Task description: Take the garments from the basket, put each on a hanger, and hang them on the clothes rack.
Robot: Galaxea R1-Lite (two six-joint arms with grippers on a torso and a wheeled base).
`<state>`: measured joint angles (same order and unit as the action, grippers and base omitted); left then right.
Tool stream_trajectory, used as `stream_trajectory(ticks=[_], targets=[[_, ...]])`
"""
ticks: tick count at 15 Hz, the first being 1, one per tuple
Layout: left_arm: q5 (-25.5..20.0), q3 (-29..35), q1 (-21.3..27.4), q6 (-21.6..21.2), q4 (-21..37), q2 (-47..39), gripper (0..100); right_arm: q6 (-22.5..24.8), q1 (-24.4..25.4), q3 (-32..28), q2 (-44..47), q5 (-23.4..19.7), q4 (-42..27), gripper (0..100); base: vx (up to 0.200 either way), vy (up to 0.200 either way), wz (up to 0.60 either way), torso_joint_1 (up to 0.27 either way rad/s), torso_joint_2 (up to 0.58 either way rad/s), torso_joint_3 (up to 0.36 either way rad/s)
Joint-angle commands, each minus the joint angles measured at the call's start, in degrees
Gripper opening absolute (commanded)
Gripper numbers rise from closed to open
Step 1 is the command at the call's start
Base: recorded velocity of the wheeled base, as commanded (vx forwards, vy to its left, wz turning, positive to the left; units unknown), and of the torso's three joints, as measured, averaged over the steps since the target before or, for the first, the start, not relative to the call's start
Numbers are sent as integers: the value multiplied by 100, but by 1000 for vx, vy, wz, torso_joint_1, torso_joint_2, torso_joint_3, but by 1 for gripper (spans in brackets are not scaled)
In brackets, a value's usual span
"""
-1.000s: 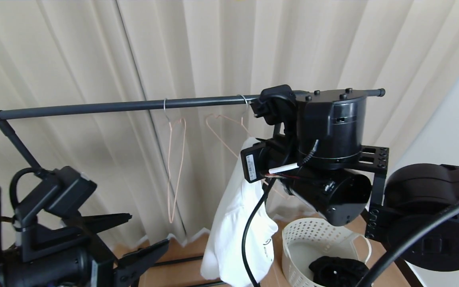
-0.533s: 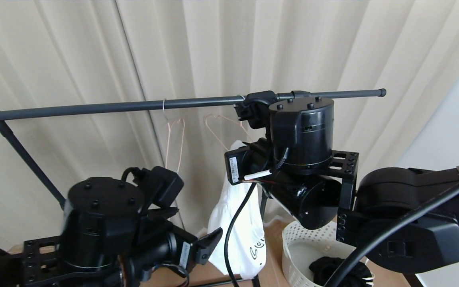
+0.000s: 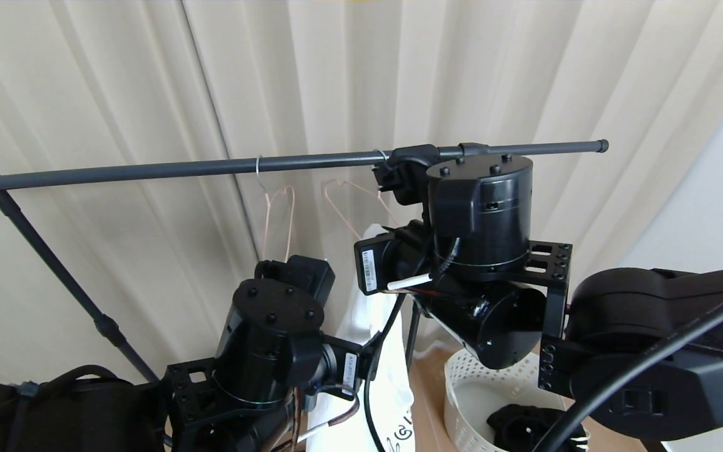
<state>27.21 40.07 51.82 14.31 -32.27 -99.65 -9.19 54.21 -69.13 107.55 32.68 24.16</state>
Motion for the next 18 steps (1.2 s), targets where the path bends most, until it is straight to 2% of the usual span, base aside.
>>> stream_trajectory(ticks=[1,6,11,13,18], targets=[[390,203,3,89,-43,-108,100,14,2,207,-269,-8,1,0,0,0,0,0,0,0],[795,89,30,45,-43,24,100,23,46,462,-542,1,10,0,0,0,0,0,0,0],[821,-70,-32,-78,-43,156,100,14,46,541,-612,10,54,0,0,0,0,0,0,0],[821,10,-32,-218,-51,33,100,23,46,612,-700,1,54,0,0,0,0,0,0,0],[821,185,-41,-218,-78,-380,100,58,46,629,-814,1,18,0,0,0,0,0,0,0]])
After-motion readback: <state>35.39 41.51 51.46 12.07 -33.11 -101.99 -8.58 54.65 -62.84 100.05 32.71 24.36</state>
